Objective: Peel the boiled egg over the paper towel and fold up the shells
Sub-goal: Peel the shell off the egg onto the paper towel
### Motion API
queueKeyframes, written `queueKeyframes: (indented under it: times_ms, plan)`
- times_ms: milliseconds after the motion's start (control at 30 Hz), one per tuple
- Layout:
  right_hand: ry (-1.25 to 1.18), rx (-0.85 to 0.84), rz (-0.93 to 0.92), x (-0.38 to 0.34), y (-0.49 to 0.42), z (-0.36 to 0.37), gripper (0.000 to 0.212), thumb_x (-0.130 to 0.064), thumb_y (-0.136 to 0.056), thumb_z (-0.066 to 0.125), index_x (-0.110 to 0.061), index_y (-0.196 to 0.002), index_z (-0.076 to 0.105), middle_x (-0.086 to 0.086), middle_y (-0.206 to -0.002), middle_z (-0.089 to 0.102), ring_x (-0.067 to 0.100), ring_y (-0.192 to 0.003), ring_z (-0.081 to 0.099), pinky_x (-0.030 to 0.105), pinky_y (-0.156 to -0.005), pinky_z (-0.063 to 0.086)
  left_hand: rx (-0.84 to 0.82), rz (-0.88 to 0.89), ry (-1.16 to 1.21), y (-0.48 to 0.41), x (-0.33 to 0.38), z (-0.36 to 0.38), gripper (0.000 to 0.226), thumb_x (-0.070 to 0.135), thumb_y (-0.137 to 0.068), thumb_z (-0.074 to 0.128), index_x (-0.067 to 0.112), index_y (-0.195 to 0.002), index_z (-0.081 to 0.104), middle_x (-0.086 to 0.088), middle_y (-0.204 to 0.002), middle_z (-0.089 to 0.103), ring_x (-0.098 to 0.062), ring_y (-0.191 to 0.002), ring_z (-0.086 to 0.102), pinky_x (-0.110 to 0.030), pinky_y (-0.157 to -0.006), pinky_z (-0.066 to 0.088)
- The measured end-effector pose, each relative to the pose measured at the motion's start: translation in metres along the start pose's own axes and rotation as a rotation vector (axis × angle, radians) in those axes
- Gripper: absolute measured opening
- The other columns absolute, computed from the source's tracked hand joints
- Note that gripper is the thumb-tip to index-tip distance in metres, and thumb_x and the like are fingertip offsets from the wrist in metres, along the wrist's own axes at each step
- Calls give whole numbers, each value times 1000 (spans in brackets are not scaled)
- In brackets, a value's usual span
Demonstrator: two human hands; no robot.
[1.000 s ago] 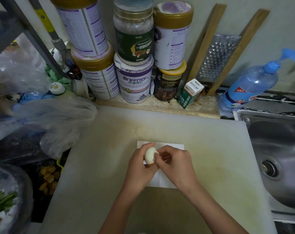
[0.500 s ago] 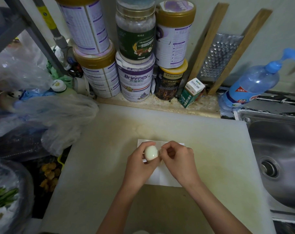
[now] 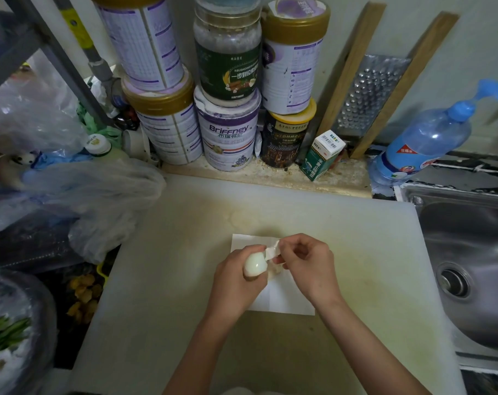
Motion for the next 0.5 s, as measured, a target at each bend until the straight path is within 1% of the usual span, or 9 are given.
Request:
queueKeyframes:
  times_ms: [67, 100, 133, 200, 267, 300, 367, 433, 500]
  plan:
    - [25, 2, -18, 0, -4, -2, 16, -12, -86, 61, -18, -72, 67, -3, -61, 71, 9, -63, 70, 38, -71, 58, -5, -45, 68, 2, -5, -1, 43, 11, -74, 74, 40, -104, 63, 13, -103, 68, 2, -85, 61, -11, -71, 49]
    - [57, 3, -25, 1, -6, -3, 17, -13, -86, 61, -20, -71, 67, -4, -60, 71, 9, -62, 69, 38, -71, 58, -11, -82, 125, 3, -7, -1, 45, 11, -74, 74, 44, -102, 61, 15, -102, 67, 4, -84, 61, -7, -68, 47]
    - [92, 4, -26, 4, -7, -3, 19, -13, -85, 60, -21, -70, 68, -5, -60, 71, 10, -63, 69, 39, -71, 58, -21, -124, 197, 4, -10, -1, 45, 12, -75, 74, 45, -101, 61, 16, -102, 67, 4, -84, 62, -7, -68, 47]
    - [140, -5, 1, 13, -9, -1, 20, -10, -84, 59, -20, -69, 69, -5, -63, 72, 12, -66, 70, 41, -73, 57, -45, -203, 356, 4, -15, -1, 45, 10, -76, 73, 40, -108, 62, 11, -104, 69, 0, -88, 65, -11, -71, 50]
    - [175, -22, 42, 24, -8, 1, 20, -9, -82, 60, -18, -68, 70, -4, -64, 72, 13, -66, 69, 41, -74, 56, -64, -254, 485, 4, -20, -3, 49, 7, -78, 71, 33, -116, 58, 3, -100, 73, -7, -91, 67, -19, -78, 53]
    - [193, -30, 55, 28, -7, 3, 19, -9, -82, 61, -18, -68, 70, -5, -64, 72, 12, -66, 69, 40, -75, 56, -74, -271, 536, 4, -22, -4, 50, 7, -78, 71, 34, -118, 55, -1, -99, 74, -10, -93, 68, -24, -83, 54]
    - [217, -38, 60, 34, -6, 4, 17, -10, -80, 65, -20, -67, 70, -7, -64, 72, 10, -66, 68, 36, -76, 56, -92, -303, 632, 6, -27, -5, 51, 11, -74, 71, 32, -117, 53, -7, -103, 73, -19, -101, 67, -34, -92, 51]
    - [224, -59, 34, 35, -6, 6, 14, -12, -80, 69, -20, -69, 72, -9, -67, 72, 7, -68, 68, 29, -76, 55, -113, -332, 732, 7, -31, -4, 51, 12, -71, 71, 22, -117, 52, -11, -108, 72, -27, -106, 66, -43, -97, 48]
    - [230, -108, -26, 33, -4, 9, 11, -14, -82, 68, -21, -77, 75, -18, -72, 70, -3, -71, 65, 18, -74, 51, -148, -343, 807, 7, -33, -1, 47, 8, -71, 69, 14, -115, 52, -16, -111, 69, -31, -107, 65, -43, -96, 49]
Point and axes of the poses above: each hand's wrist, its own y-axis away from the middle knuckle, its own z-axis out of the palm, x = y × z, the point moved 5 cm from there along -y, towards the middle knuckle
